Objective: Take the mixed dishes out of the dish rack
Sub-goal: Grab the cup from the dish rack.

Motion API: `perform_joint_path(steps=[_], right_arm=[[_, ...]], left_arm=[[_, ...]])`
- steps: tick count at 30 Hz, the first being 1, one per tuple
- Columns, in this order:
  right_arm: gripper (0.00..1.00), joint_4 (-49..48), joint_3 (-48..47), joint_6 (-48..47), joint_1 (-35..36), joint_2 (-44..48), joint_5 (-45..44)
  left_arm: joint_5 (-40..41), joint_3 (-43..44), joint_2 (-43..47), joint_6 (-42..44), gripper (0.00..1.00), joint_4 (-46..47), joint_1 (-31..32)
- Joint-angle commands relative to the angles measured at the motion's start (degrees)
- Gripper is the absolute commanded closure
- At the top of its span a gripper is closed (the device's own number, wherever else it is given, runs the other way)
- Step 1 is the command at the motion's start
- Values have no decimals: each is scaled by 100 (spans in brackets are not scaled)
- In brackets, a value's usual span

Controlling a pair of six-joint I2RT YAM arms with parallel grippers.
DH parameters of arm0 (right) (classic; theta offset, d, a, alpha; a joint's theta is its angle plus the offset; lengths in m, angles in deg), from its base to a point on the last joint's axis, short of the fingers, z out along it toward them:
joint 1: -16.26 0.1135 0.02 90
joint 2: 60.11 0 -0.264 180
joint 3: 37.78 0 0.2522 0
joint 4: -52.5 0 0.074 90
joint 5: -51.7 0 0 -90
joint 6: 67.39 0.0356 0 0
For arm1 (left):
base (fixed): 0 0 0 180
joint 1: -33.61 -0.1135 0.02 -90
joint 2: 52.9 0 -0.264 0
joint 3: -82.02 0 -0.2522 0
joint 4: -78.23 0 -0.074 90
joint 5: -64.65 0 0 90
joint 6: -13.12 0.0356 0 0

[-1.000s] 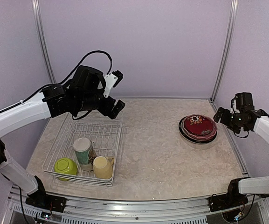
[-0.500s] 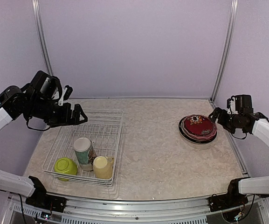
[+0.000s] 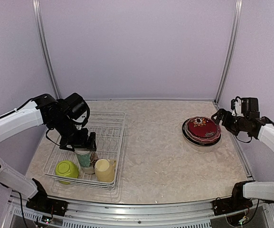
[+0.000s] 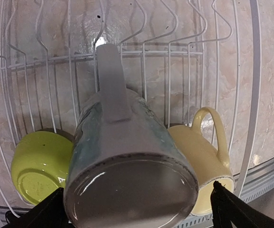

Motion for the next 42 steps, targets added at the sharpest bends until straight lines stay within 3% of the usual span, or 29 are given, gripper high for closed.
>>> perform_joint_path(steps=[1, 9, 18, 27, 35, 42], right_arm=[[0, -107, 134, 61, 38, 110, 98], [0, -207, 259, 122, 37, 99, 174], [0, -148, 298, 156, 36, 152, 169], [0, -222, 311, 245, 37, 135, 279], [0, -227, 315, 295, 207, 152, 307], [0, -347, 333, 455, 358, 87, 344]], left_arm=[[18, -138, -158, -142, 1, 63, 152], [714, -282, -777, -179, 1, 48, 267], [525, -412, -939, -66, 12, 296, 201], [574, -205, -508, 23, 38, -136, 108], [674, 570, 78, 264, 47, -758, -67], [121, 1352, 598, 764, 49, -593, -537]])
